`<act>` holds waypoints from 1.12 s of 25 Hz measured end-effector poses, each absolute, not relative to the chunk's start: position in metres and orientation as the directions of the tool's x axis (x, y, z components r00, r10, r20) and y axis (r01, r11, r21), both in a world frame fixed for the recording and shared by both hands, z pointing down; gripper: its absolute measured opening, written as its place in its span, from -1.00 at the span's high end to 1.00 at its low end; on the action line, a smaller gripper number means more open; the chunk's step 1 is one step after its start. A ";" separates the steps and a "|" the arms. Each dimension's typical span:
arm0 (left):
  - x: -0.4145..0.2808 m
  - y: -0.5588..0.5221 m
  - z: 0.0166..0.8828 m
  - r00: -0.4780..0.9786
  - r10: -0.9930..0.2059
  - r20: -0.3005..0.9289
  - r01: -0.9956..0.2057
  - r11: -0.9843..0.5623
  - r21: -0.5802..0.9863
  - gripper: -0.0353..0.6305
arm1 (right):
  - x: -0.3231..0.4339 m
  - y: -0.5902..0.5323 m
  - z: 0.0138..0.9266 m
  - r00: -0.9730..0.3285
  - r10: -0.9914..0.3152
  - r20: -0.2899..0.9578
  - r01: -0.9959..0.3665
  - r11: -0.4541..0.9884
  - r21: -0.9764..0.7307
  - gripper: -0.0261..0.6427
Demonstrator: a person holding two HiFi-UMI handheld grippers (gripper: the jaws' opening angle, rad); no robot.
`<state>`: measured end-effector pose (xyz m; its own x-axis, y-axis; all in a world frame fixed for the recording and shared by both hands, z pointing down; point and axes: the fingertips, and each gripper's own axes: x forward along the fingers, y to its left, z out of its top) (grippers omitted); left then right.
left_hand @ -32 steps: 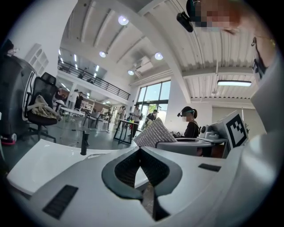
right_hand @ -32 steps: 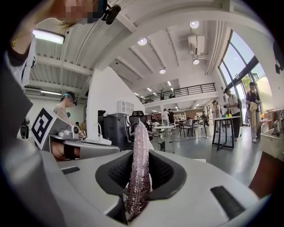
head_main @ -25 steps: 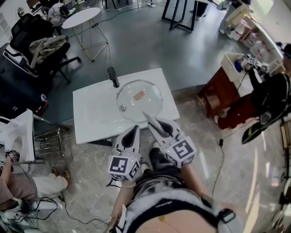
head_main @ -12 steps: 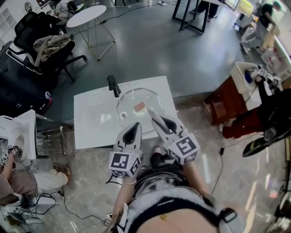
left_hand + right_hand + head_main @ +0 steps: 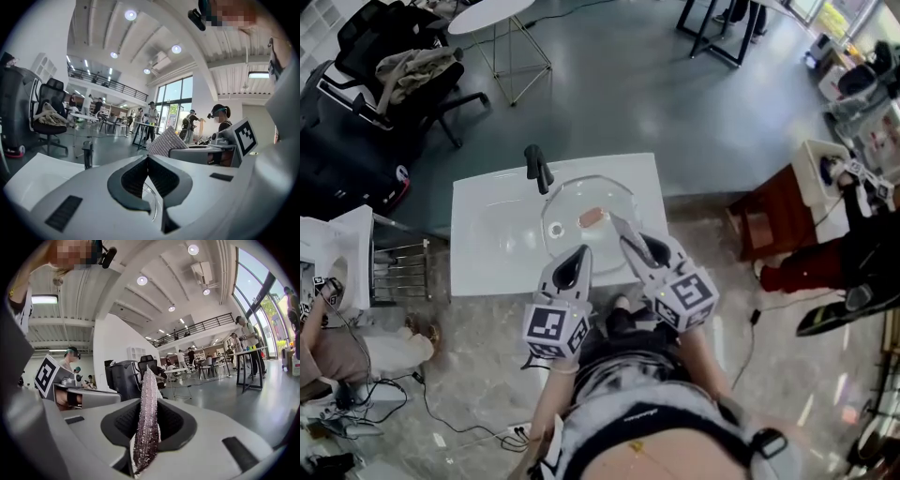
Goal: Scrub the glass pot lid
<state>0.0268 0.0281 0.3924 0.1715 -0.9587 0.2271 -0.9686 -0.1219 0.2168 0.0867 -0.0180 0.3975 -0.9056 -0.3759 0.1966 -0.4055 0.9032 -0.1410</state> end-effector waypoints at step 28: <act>-0.050 -0.053 0.428 0.532 -0.812 0.242 -0.840 -0.470 0.269 0.91 | 0.027 -0.069 0.430 -0.678 -0.664 0.316 -0.721 0.683 -0.113 0.67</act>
<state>-0.0496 -0.0532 0.4276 0.5316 -0.8116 0.2423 -0.8405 -0.4701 0.2694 0.0271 -0.0686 0.4297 -0.6782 -0.6637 0.3157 -0.7214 0.6832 -0.1133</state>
